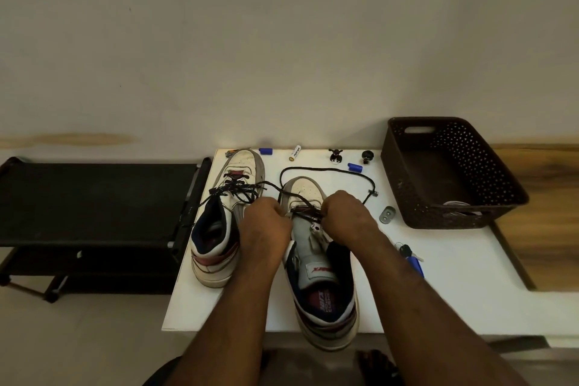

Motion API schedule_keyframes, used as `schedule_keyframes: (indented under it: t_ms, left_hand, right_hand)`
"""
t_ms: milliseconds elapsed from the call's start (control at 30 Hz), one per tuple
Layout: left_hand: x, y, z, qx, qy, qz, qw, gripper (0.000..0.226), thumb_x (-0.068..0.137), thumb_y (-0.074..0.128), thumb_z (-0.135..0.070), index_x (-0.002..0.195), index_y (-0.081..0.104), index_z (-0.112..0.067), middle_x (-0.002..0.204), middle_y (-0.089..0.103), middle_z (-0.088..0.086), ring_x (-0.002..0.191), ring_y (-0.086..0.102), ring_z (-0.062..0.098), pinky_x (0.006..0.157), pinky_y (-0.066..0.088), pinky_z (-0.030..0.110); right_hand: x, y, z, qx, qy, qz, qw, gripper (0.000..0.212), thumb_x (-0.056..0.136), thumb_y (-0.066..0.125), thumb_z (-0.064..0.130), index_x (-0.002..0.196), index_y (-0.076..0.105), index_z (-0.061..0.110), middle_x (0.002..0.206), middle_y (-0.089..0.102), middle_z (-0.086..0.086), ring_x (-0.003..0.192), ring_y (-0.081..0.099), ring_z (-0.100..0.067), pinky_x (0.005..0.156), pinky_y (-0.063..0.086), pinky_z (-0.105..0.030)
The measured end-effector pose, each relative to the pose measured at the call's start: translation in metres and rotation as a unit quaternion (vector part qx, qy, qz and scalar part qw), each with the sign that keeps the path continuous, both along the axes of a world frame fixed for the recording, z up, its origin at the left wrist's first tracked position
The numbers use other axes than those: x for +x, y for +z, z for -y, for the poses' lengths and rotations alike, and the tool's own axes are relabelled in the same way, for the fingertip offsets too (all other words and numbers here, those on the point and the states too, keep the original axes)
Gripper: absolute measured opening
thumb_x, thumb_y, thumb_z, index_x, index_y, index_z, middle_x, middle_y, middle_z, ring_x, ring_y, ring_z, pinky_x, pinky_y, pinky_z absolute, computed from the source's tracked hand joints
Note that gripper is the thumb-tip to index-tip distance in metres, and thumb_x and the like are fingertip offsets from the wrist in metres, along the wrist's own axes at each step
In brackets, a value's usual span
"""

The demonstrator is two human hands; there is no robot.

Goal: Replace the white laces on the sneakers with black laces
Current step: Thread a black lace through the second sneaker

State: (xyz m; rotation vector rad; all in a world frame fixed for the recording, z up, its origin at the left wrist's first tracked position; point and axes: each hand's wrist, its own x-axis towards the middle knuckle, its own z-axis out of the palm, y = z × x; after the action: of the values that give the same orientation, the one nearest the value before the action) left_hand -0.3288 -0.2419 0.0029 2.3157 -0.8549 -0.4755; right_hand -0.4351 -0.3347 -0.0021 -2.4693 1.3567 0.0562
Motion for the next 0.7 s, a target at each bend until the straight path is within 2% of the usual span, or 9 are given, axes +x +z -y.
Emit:
schedule_keyframes:
  t_ms: [67, 133, 233, 300, 367, 433, 533, 600, 700]
  left_hand:
    - [-0.001, -0.002, 0.001, -0.016, -0.02, -0.036, 0.999, 0.023, 0.081, 0.062, -0.008, 0.098, 0.074, -0.018, 0.101, 0.071, 0.001, 0.09, 0.064, 0.018, 0.082, 0.052, 0.029]
    - [0.0, -0.002, 0.002, -0.041, -0.027, -0.07, 0.996, 0.033, 0.081, 0.061, -0.005, 0.108, 0.072, -0.02, 0.102, 0.071, 0.001, 0.094, 0.065, 0.021, 0.086, 0.053, 0.034]
    - [0.0, 0.0, 0.002, -0.089, -0.015, -0.146, 0.985, 0.042, 0.082, 0.061, -0.001, 0.118, 0.069, -0.021, 0.1, 0.066, -0.002, 0.091, 0.061, 0.014, 0.084, 0.05, 0.027]
    - [-0.003, 0.005, 0.001, -0.126, -0.02, -0.256, 0.958, 0.051, 0.082, 0.058, 0.007, 0.126, 0.063, -0.018, 0.111, 0.063, -0.002, 0.097, 0.058, 0.011, 0.086, 0.049, 0.025]
    - [-0.005, 0.009, 0.002, -0.143, -0.035, -0.301, 0.942, 0.06, 0.081, 0.052, 0.013, 0.131, 0.058, -0.019, 0.124, 0.061, -0.001, 0.106, 0.059, 0.014, 0.088, 0.052, 0.026]
    - [-0.006, 0.013, 0.003, -0.171, -0.036, -0.284, 0.943, 0.062, 0.084, 0.046, 0.017, 0.133, 0.056, -0.021, 0.128, 0.059, -0.002, 0.109, 0.061, 0.021, 0.085, 0.053, 0.028]
    - [-0.005, 0.014, 0.004, -0.198, -0.055, -0.226, 0.952, 0.06, 0.085, 0.044, 0.018, 0.131, 0.056, -0.019, 0.117, 0.059, -0.008, 0.109, 0.059, 0.029, 0.083, 0.053, 0.035]
    - [-0.002, 0.009, 0.002, -0.167, -0.056, -0.216, 0.96, 0.052, 0.084, 0.048, 0.012, 0.122, 0.063, -0.02, 0.116, 0.061, -0.005, 0.101, 0.063, 0.028, 0.072, 0.055, 0.032]
    - [0.0, -0.003, 0.002, -0.109, -0.011, -0.244, 0.964, 0.022, 0.081, 0.063, -0.002, 0.091, 0.067, -0.022, 0.102, 0.068, 0.008, 0.087, 0.066, 0.022, 0.074, 0.055, 0.034]
  right_hand:
    - [-0.005, 0.005, -0.001, 0.005, -0.009, 0.042, 0.999, 0.024, 0.092, 0.057, 0.018, 0.113, 0.066, 0.01, 0.115, 0.055, -0.012, 0.103, 0.058, -0.026, 0.083, 0.044, -0.029]
    - [-0.012, 0.014, -0.002, 0.074, -0.031, 0.153, 0.985, 0.017, 0.091, 0.062, 0.018, 0.106, 0.068, 0.013, 0.113, 0.053, -0.006, 0.103, 0.053, -0.018, 0.082, 0.038, -0.024]
    - [-0.023, 0.025, -0.005, 0.2, -0.045, 0.275, 0.939, 0.022, 0.09, 0.058, 0.003, 0.103, 0.071, 0.017, 0.115, 0.056, 0.004, 0.109, 0.048, -0.008, 0.085, 0.035, -0.014]
    - [-0.023, 0.023, -0.004, 0.213, -0.053, 0.244, 0.945, 0.032, 0.089, 0.053, -0.005, 0.103, 0.071, 0.017, 0.12, 0.06, 0.003, 0.109, 0.054, -0.012, 0.085, 0.043, -0.016]
    - [-0.02, 0.018, -0.003, 0.18, -0.076, 0.204, 0.959, 0.029, 0.087, 0.055, -0.005, 0.102, 0.067, 0.017, 0.119, 0.062, -0.001, 0.102, 0.059, -0.018, 0.081, 0.051, -0.027]
    - [-0.016, 0.013, -0.001, 0.157, -0.091, 0.174, 0.968, 0.029, 0.084, 0.063, 0.0, 0.106, 0.063, 0.018, 0.116, 0.062, -0.004, 0.099, 0.06, -0.02, 0.077, 0.052, -0.029]
    - [-0.012, 0.009, 0.002, 0.143, -0.085, 0.124, 0.978, 0.032, 0.081, 0.071, 0.007, 0.112, 0.067, 0.015, 0.115, 0.065, -0.006, 0.102, 0.061, -0.021, 0.078, 0.049, -0.026]
    - [-0.01, 0.009, 0.003, 0.122, -0.086, 0.121, 0.981, 0.021, 0.082, 0.072, 0.012, 0.103, 0.072, 0.012, 0.105, 0.07, -0.007, 0.095, 0.064, -0.02, 0.081, 0.051, -0.028]
    - [-0.007, 0.011, 0.001, 0.082, -0.076, 0.109, 0.988, 0.015, 0.082, 0.071, 0.022, 0.096, 0.074, 0.017, 0.097, 0.071, -0.004, 0.095, 0.064, -0.02, 0.086, 0.051, -0.034]
